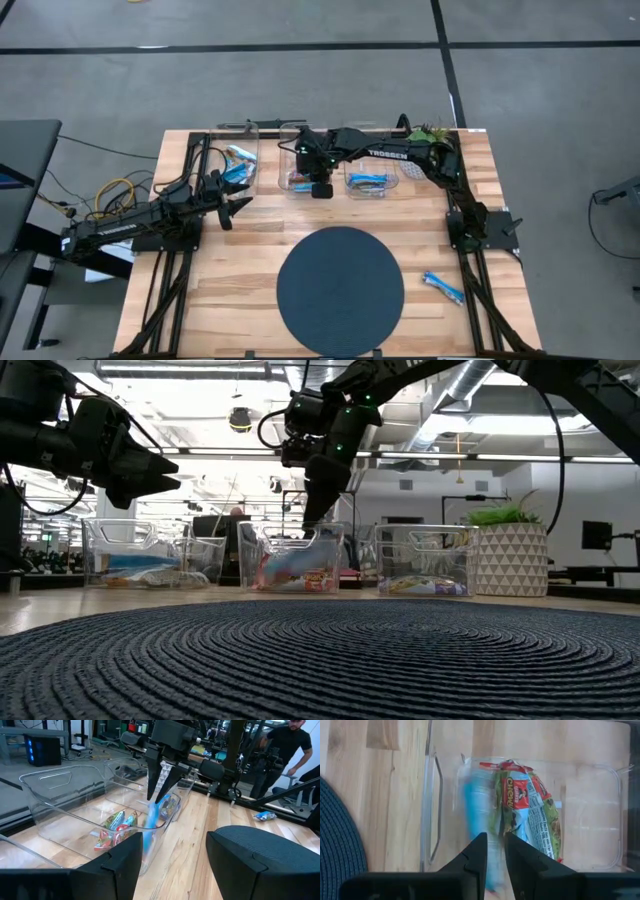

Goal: Pick and place Granola Bars by type
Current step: Put the red granola bar into the middle transparent bin, then put the blue granola bar into the right transparent bin

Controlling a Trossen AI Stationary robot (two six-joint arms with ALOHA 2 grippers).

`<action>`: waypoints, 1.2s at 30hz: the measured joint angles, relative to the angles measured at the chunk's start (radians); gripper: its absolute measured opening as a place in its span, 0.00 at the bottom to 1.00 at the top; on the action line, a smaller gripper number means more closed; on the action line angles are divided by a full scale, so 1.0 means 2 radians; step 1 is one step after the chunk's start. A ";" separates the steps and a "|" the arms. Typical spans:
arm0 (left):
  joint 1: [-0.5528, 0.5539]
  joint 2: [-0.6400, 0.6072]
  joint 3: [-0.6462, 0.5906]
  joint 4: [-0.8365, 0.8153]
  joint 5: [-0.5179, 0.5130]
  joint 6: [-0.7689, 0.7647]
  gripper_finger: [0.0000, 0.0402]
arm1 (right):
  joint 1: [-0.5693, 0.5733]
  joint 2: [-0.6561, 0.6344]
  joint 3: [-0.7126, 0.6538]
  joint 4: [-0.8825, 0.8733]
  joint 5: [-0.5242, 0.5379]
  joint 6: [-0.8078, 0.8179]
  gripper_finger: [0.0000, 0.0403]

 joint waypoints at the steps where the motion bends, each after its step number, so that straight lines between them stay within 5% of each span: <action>1: 0.000 0.000 0.000 0.000 0.000 -0.001 0.53 | 0.000 0.000 0.000 0.000 0.000 0.000 0.15; 12: 0.000 0.000 0.000 0.000 0.000 0.000 0.53 | 0.000 -0.006 0.000 0.001 -0.001 0.026 0.15; 28: 0.000 0.000 0.000 0.000 0.000 -0.002 0.53 | 0.003 -0.107 -0.004 0.048 -0.013 0.121 0.15; 36: 0.000 0.000 0.000 0.000 0.000 -0.001 0.53 | 0.024 -0.195 -0.159 0.188 -0.014 0.172 0.15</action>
